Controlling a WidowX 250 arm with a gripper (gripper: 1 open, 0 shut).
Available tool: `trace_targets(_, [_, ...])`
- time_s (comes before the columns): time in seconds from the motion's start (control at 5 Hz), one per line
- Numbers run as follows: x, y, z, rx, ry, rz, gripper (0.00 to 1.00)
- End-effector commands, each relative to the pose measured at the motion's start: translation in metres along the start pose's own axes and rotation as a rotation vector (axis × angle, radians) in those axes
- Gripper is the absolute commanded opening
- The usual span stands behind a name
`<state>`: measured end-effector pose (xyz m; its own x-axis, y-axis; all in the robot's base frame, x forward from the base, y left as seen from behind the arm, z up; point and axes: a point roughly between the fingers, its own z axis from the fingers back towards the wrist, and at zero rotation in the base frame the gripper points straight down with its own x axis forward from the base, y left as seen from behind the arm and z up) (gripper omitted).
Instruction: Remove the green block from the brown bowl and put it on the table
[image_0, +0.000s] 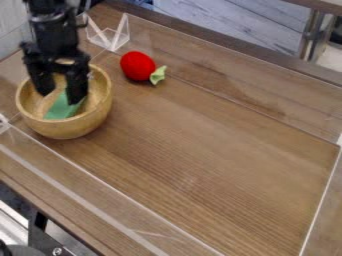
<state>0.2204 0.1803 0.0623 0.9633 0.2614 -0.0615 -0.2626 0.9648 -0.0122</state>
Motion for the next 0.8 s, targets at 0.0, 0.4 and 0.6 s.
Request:
trace_targets(0.0, [0.007,0.008,-0.007,0.024,-0.029,0.094,1.0])
trace_targets(0.4, [0.008,-0.007,-0.02,0.035,-0.036,0.075,1.0])
trace_targets(0.6, [0.011,-0.015,-0.018,0.043,-0.048,0.065,1.0])
